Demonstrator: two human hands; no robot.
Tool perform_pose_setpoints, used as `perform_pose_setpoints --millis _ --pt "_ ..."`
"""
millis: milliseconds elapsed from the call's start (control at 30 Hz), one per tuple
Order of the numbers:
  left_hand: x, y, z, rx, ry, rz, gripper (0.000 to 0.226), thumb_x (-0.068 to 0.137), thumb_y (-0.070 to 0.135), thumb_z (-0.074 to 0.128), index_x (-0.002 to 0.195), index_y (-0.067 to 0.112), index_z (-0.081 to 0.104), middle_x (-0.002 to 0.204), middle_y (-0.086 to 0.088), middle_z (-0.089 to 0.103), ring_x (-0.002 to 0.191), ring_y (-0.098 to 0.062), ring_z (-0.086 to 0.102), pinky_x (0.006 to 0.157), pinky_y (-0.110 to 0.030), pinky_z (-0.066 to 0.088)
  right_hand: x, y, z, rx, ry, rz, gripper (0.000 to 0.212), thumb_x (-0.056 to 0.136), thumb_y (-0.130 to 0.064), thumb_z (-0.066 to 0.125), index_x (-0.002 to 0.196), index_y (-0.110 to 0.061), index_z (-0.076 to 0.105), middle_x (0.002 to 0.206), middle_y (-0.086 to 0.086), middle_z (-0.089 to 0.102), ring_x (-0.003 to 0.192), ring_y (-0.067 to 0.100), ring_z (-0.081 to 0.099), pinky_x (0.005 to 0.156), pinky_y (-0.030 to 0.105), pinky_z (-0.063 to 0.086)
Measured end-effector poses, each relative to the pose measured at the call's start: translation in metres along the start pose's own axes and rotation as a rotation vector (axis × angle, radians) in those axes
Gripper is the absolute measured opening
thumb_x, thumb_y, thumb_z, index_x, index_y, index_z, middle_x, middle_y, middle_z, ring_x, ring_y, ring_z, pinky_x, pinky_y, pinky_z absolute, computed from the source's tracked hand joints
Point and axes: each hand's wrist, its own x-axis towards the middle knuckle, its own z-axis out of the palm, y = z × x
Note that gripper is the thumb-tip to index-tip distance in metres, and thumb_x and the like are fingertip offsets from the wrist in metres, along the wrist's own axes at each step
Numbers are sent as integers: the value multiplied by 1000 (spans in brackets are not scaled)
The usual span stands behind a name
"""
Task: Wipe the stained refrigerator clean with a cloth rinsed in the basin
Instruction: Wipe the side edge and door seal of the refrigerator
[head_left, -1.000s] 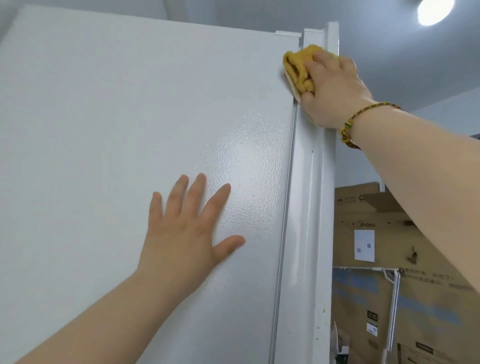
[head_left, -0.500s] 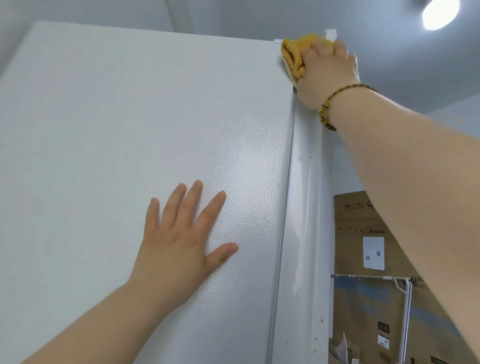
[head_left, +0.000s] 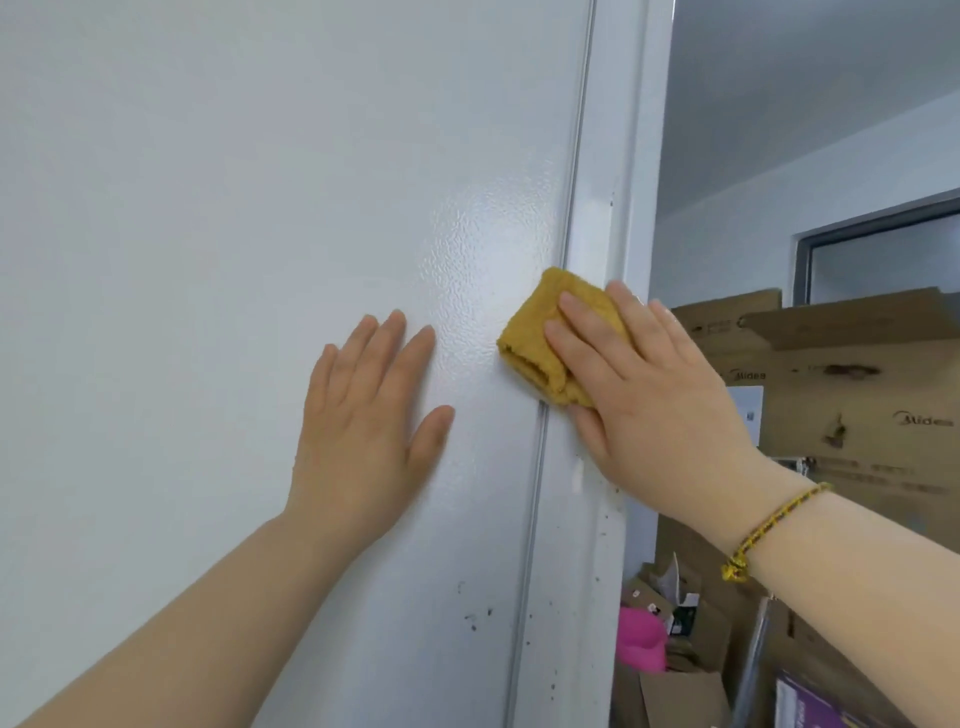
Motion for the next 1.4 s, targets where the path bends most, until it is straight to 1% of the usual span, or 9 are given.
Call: perform_pose_setpoints --millis 233,367,467,700,867,967,1100,1233,1400 --pt "-45 -2 14 -65 64 18 47 96 43 19 126 14 39 134 -13 46 128 -24 28 110 -26 6 -43 -53 4 128 93 218 46 83 -23 42 126 -7 46 134 14 50 127 36 30 108 48 21" --pt "-55 -7 22 -26 113 40 42 98 37 19 126 12 38 133 -12 44 127 -26 28 111 -27 7 -106 -79 -2 125 -45 -10 41 94 -24 22 128 -11 41 137 5 36 130 34 28 110 46 17" --pt "-56 -7 22 -14 149 46 42 97 36 21 126 12 39 133 -15 46 127 -26 29 112 -25 7 -88 -52 -2 75 -50 -106 44 88 -25 30 128 -11 40 137 8 41 127 34 31 108 47 20" --pt "-60 -8 26 -7 177 77 41 88 27 41 126 12 40 132 -18 47 127 -26 29 112 -27 8 -82 -82 6 211 83 279 44 81 -17 45 124 -7 43 135 11 44 129 37 27 112 46 17" --pt "-61 -11 28 -8 189 81 41 86 25 43 124 12 41 132 -19 48 126 -27 30 112 -26 8 -153 -111 -1 193 -57 10 40 89 -20 32 126 -11 42 135 5 38 142 30 9 113 45 14" --pt "-62 -10 28 -11 193 78 40 86 25 43 124 12 41 132 -20 49 126 -27 31 112 -26 9 -141 -87 -4 154 -72 -117 40 92 -24 23 124 -12 43 134 5 38 132 34 27 111 45 15" --pt "-61 -13 27 1 220 68 40 86 25 45 123 12 43 132 -19 49 126 -26 31 111 -26 11 -96 -80 2 230 46 151 43 80 -17 43 122 -10 43 134 8 44 127 35 30 112 44 15" --pt "-61 -10 30 -3 221 77 39 86 25 46 122 12 44 131 -20 50 125 -26 32 111 -25 9 -113 -117 1 231 52 376 48 76 -13 44 123 -10 41 134 5 37 131 34 26 113 43 12" --pt "-60 -14 32 7 206 99 39 86 27 49 121 11 44 128 -22 51 123 -27 32 110 -25 9 -188 -145 -7 245 -70 99 34 91 -14 29 119 -12 47 130 3 43 143 27 8 113 44 17"
